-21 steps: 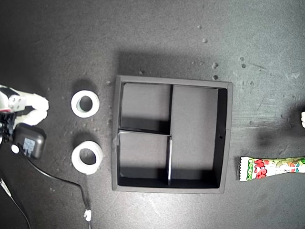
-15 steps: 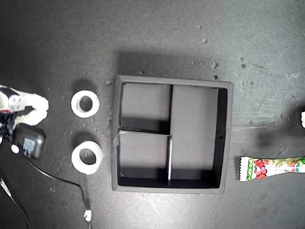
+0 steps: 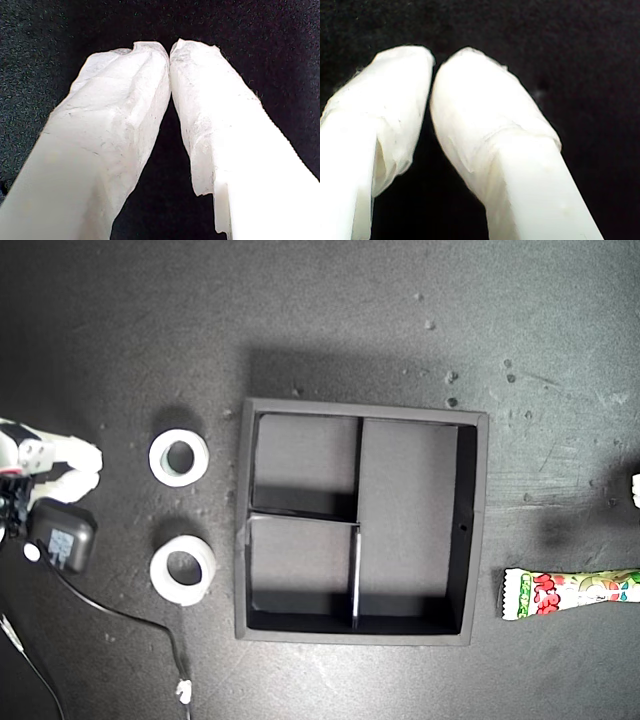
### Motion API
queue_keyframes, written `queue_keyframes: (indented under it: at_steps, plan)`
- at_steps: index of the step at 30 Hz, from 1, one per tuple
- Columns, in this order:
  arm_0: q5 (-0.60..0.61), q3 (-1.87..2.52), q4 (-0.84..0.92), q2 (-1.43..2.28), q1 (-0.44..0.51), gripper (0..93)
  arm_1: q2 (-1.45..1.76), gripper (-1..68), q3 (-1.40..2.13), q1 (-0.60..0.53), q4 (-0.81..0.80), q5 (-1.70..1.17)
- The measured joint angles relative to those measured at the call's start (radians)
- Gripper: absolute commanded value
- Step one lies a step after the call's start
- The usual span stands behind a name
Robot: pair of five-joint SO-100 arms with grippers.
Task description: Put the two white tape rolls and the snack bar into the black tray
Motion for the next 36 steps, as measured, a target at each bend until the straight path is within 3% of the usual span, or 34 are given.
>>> queue_keyframes:
  at_steps: [25,28,33,36]
  plan:
    - [0.0,0.0,0.0,0.0,0.0,0.1,0.0,0.0,0.0,0.002,0.0,0.0]
    - [0.014,0.0,0.0,0.0,0.0,0.1,-0.002,0.0,0.0,0.046,-0.008,0.0]
    - [0.018,0.0,0.0,0.0,-0.049,0.1,-0.012,0.7,0.0,0.137,-0.189,0.0]
    - [-0.095,0.0,0.0,0.0,-0.098,0.4,-0.012,-0.2,0.0,0.21,-0.368,0.0]
